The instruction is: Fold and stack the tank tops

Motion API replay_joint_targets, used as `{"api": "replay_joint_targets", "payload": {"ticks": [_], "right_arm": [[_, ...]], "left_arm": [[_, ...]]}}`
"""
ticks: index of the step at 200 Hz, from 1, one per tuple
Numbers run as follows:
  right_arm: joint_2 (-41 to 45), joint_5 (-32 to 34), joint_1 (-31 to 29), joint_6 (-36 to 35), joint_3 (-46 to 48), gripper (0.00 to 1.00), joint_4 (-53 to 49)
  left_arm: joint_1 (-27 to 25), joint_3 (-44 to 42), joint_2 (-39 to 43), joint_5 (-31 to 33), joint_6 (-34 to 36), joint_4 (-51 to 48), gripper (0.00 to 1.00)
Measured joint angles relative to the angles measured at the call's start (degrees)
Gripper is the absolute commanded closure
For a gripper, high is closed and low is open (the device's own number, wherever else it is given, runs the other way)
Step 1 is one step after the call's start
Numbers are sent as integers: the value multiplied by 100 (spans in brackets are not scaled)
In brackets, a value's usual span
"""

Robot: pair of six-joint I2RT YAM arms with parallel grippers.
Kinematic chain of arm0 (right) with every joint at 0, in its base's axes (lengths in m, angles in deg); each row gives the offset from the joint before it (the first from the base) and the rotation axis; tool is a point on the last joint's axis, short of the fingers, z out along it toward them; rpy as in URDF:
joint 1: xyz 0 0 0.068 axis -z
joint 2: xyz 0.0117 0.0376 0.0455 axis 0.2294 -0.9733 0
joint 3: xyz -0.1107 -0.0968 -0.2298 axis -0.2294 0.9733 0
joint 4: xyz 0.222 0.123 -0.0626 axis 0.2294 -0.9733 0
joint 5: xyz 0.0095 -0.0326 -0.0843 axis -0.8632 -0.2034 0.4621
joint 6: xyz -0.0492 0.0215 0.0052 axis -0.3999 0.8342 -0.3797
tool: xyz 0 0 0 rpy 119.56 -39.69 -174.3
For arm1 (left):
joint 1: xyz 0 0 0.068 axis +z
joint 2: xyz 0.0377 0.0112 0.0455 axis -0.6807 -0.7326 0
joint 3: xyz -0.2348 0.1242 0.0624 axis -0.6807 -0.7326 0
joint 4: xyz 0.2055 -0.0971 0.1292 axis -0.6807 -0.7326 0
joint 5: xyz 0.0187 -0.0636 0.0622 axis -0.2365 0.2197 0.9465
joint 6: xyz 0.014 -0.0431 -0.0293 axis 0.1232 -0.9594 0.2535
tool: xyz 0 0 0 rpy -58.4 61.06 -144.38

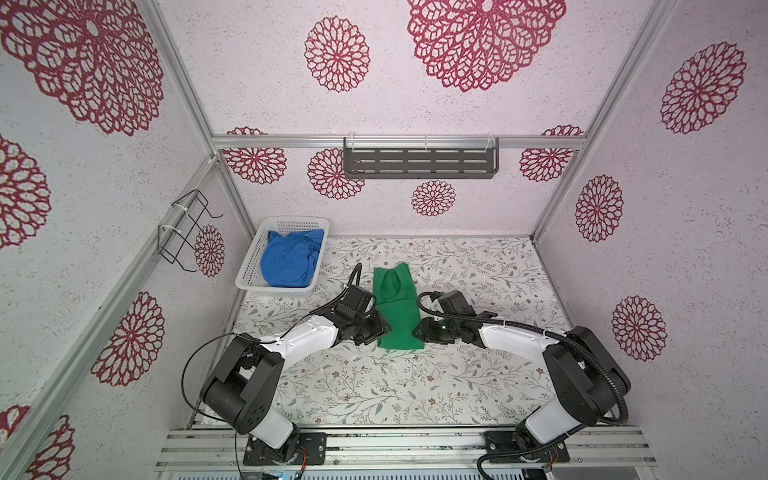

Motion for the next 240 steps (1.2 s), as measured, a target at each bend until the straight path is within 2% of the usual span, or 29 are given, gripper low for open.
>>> {"api": "replay_joint_targets", "payload": {"ticks": [46,66,101,113,131,156,171,179,209,240], "right_arm": [[-151,-39,-63,81,15,88,109],[-129,-20,-111,179,166,95,210],[94,70,-297,476,732,97,306],[197,90,-378,573,894,95,310],[426,162,-466,702,1058,80,273],[883,299,-452,721,1078,65,184],[1106,330,-376,710,1073,60,186],[1154,330,-319,704,1062,58,188],[927,295,-181,601,964,57,243],[457,238,-164,490,765,57,308]], "left_arm": [[-20,-188,-96,-24,-24,59,100],[-22,-444,-72,-20,-31,50,100],[-22,-844,-7,-15,-24,28,100],[-22,-922,28,2,0,2,100],[-22,-1014,155,26,9,-11,99],[-22,-1106,658,35,-44,20,65],[-22,-1110,999,37,-79,120,51],[-22,-1110,1126,31,-107,210,47],[-22,-1110,1093,26,-144,562,47],[-22,-1110,647,2,-201,850,53]]}}
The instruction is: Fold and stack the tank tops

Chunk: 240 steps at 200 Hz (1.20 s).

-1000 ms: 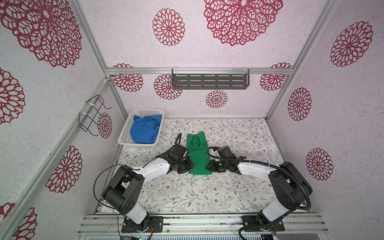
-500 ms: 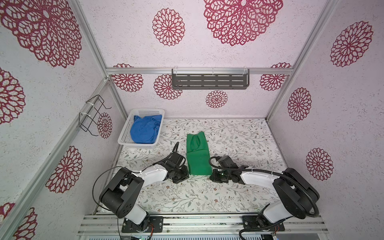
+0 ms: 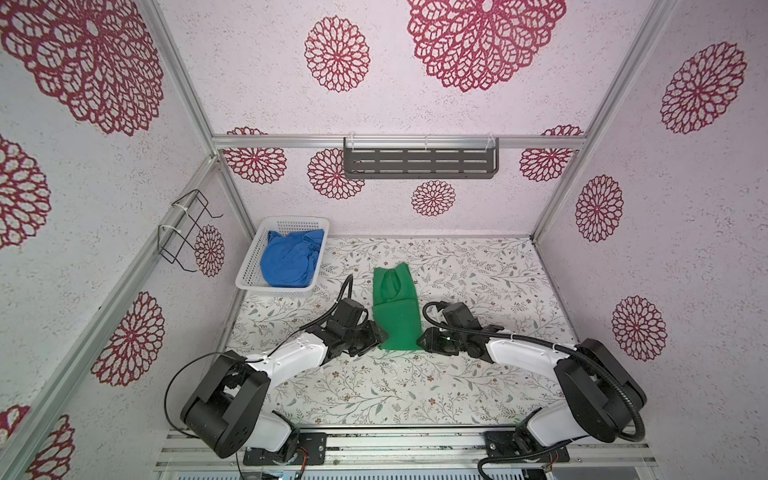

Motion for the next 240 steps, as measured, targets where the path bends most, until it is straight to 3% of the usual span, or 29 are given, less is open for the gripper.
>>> {"api": "replay_joint_targets", "payload": {"ticks": [36,70,116,181,240], "right_arm": [[-229,-90,13,-74,-103,60,63],[-365,-153,20,-118,-129,85,173],[-348,-170,22,-50,-4,100,304],[330,-144,-85,470,922,100,627],[568,-48,-315,817,1123,100,645]], "left_arm": [[-4,2,-275,-22,-66,254,72],[-11,13,-404,-98,-61,352,100],[-13,-22,-564,-173,-20,356,100],[26,-520,-640,-234,-13,511,100],[63,-664,-330,-234,72,304,100]]}}
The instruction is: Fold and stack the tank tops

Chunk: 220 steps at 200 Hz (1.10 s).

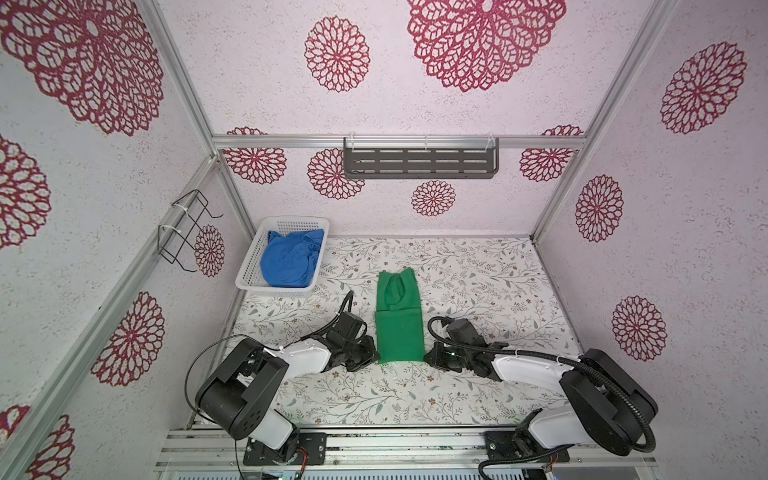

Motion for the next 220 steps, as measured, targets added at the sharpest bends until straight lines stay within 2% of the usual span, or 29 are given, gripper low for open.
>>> {"api": "replay_joint_targets", "payload": {"ticks": [62,81,89,113,132,148,186,220], "right_arm": [[380,129,-85,153,98,100,-293],[455,142,-131,195,50,90,-422],[481,151,-144,186,24,88,-501],[704,304,-155,140,-149,85,-1097],[942,472,-155,28,-411,80,-1591],[1075,566,-155,-11,-584,74,-1790],[1016,603,-304,83,-621,66,-1757],[636,577,-581,345,-518,65,-1141]], "left_arm": [[48,87,299,92,125,-442,100],[48,203,299,90,179,-592,100],[48,271,299,90,227,-699,93],[74,442,378,146,455,-1141,64],[96,479,640,258,588,-1580,47],[101,479,927,323,664,-1895,37],[-13,365,1412,376,348,-1963,32],[-234,-177,1515,350,-264,-1344,34]]}}
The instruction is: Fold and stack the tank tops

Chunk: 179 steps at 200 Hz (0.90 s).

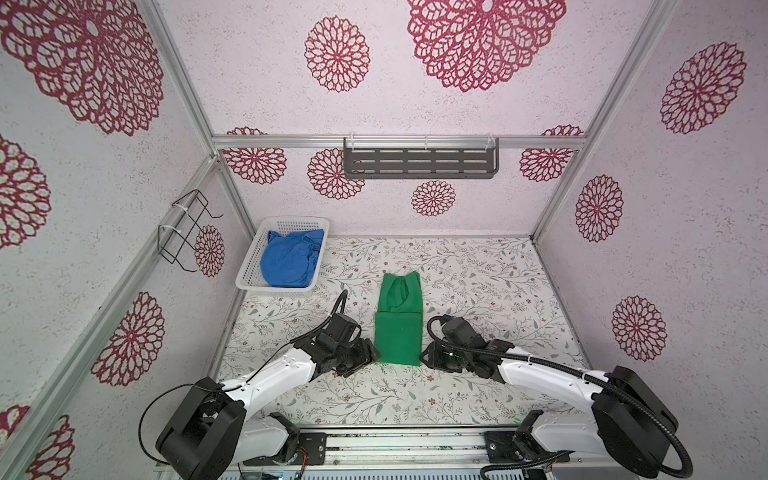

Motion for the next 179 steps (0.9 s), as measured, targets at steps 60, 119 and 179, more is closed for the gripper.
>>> {"api": "replay_joint_targets", "payload": {"ticks": [60,119,179], "right_arm": [[-101,127,-212,595,608,65,820],[-173,245,-391,1143,1139,64,1781],[-358,319,-481,1397,1300,59,2549]], "left_arm": [[-114,-861,-68,-31,-1054,1469,36],[-282,-981,-638,-57,-1615,2697,45],[-420,-1202,-575,262,-2024,3023,52]]}}
